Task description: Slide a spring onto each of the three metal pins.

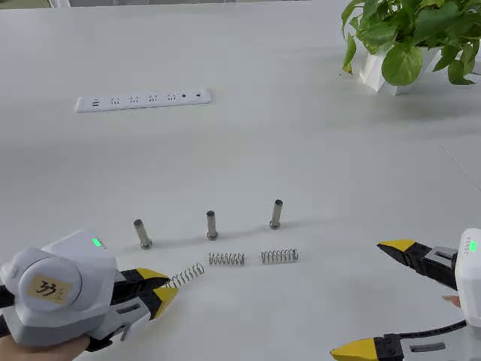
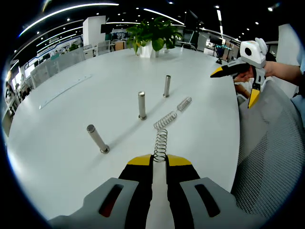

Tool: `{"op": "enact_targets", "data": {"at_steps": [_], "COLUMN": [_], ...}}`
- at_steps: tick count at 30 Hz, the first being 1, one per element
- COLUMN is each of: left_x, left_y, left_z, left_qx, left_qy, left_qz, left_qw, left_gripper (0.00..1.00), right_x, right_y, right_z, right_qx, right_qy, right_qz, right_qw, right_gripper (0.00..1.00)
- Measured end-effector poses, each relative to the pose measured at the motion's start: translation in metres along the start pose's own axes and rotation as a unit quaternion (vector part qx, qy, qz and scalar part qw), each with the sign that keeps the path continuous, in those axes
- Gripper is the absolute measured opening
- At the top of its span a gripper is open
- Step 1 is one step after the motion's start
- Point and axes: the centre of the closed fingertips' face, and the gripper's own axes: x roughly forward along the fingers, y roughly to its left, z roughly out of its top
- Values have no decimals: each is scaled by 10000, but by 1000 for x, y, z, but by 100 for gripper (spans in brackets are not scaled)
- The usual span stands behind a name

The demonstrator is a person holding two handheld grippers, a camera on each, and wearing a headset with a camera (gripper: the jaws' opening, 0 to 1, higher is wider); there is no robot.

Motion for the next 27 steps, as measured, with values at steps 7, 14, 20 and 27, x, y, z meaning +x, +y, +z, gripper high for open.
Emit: {"op": "enact_targets", "data": {"at_steps": [7,14,20,27], "left_x": [-3,-5,-8,-11], "left_y": [-7,-17,-27,-39], "left_z": [12,29,41,56], "left_qx": [27,104,212,307], "left_qy": [-163,-382,-506,-666], "left_qz": [-169,-479,-740,-1047], "left_qw": [9997,9981,9957,9918], "left_gripper": [7,7,7,7], "right_x": [1,4,6,9], "right_y": [-1,-2,-1,3], "right_z": [5,12,16,33], "right_qx": [-61,-168,-315,-402], "right_qy": [-17,-8,37,-65], "right_qz": [46,119,227,456], "right_qw": [10000,9998,9992,9981], "right_gripper": [99,98,98,96]}}
